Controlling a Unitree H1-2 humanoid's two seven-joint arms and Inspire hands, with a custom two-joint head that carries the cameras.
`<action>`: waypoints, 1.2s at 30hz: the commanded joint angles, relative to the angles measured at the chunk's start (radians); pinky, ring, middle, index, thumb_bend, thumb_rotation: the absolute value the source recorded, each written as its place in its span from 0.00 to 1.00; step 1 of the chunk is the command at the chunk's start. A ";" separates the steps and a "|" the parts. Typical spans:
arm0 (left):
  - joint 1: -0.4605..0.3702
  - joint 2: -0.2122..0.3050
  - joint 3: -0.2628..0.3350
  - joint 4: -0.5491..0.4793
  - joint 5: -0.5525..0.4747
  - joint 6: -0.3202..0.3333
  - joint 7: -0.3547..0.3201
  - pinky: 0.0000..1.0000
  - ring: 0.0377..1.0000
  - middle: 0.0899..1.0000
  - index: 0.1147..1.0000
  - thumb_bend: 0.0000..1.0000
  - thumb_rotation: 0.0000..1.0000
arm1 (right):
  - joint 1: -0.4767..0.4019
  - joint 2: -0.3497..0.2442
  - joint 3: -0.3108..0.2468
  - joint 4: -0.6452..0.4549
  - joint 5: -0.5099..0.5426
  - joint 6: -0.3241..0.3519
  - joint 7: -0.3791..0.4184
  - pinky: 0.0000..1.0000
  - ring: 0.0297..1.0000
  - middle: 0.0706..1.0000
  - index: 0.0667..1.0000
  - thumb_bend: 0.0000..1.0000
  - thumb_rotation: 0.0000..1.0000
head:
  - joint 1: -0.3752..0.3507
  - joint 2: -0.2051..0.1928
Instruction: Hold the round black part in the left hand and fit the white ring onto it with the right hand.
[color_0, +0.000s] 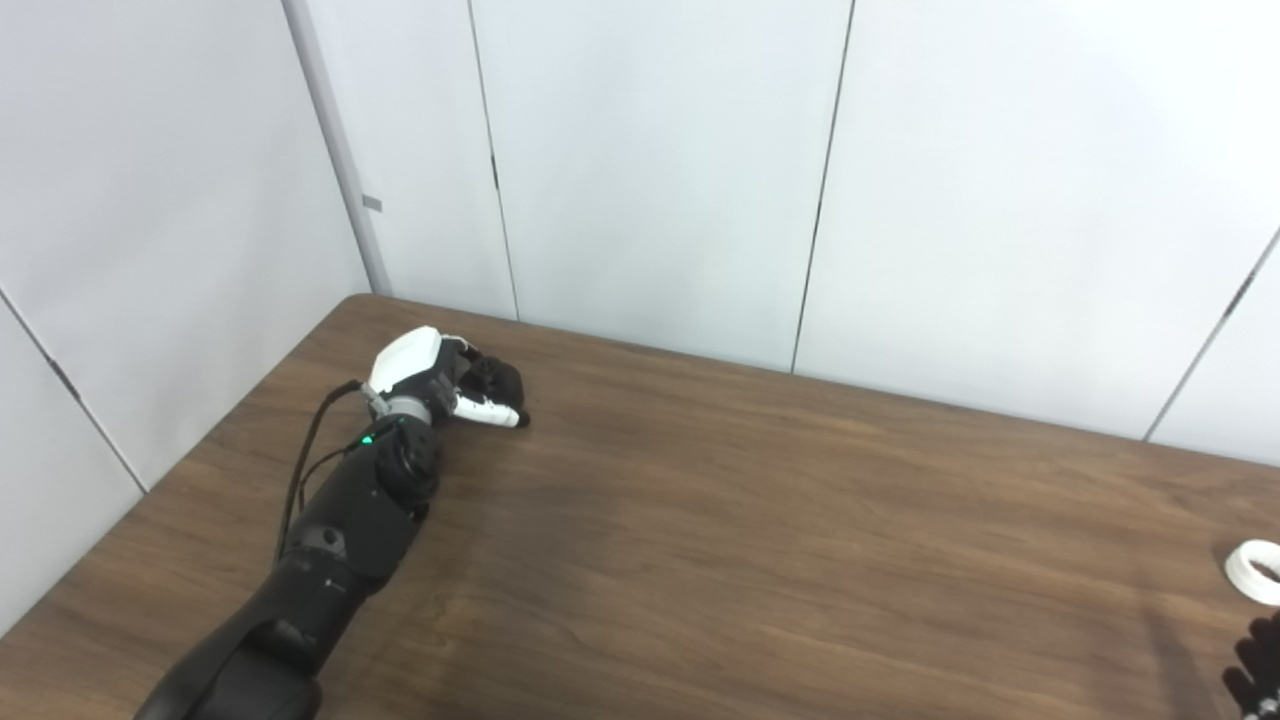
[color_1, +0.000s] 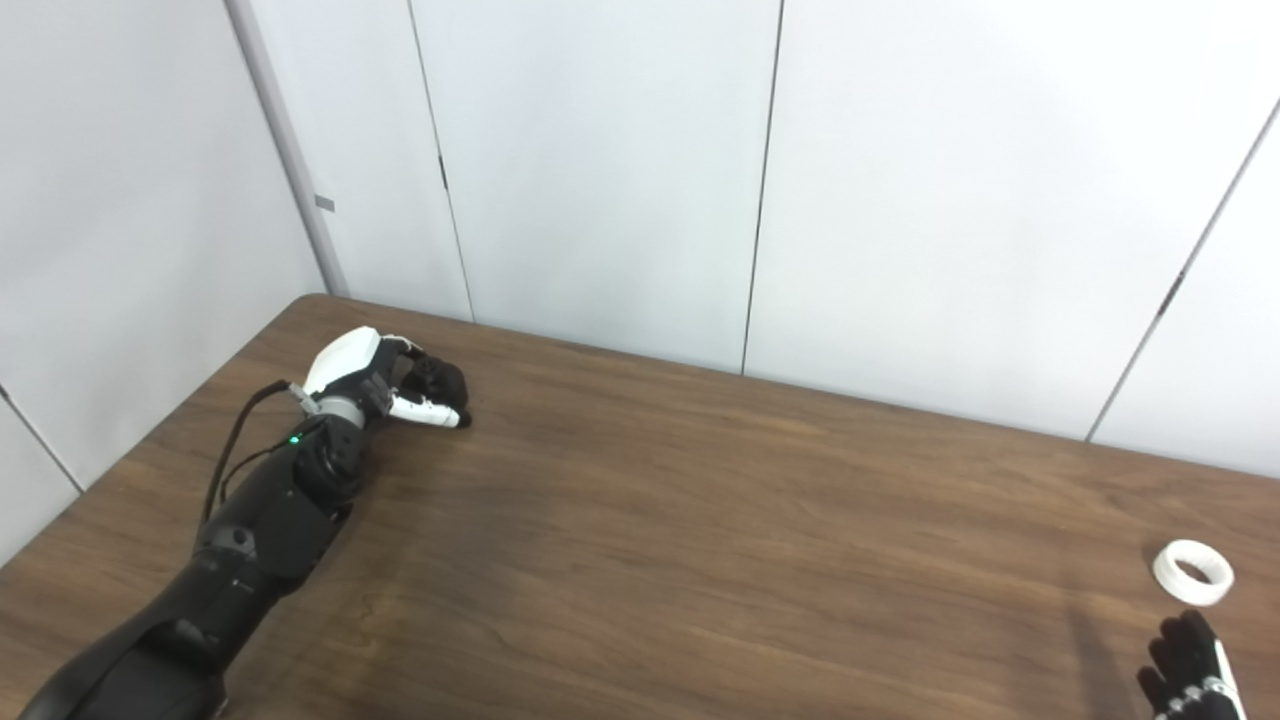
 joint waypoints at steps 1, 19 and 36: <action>-0.051 0.029 0.008 -0.004 0.000 -0.019 0.022 1.00 1.00 0.91 0.59 0.86 0.13 | 0.061 0.033 0.020 0.046 0.012 0.006 -0.001 1.00 1.00 1.00 1.00 0.66 1.00 | 0.002 0.001; -0.039 0.034 -0.005 0.013 -0.003 -0.070 0.061 1.00 0.93 0.76 0.42 0.52 0.05 | 0.054 0.028 0.010 0.063 0.025 -0.009 0.006 1.00 1.00 1.00 1.00 0.68 1.00 | 0.010 0.004; 0.017 0.042 -0.011 -0.101 0.026 -0.088 0.079 1.00 0.91 0.75 0.42 0.52 0.05 | 0.054 0.027 0.014 0.065 0.024 -0.010 0.010 1.00 1.00 1.00 1.00 0.66 1.00 | 0.007 0.007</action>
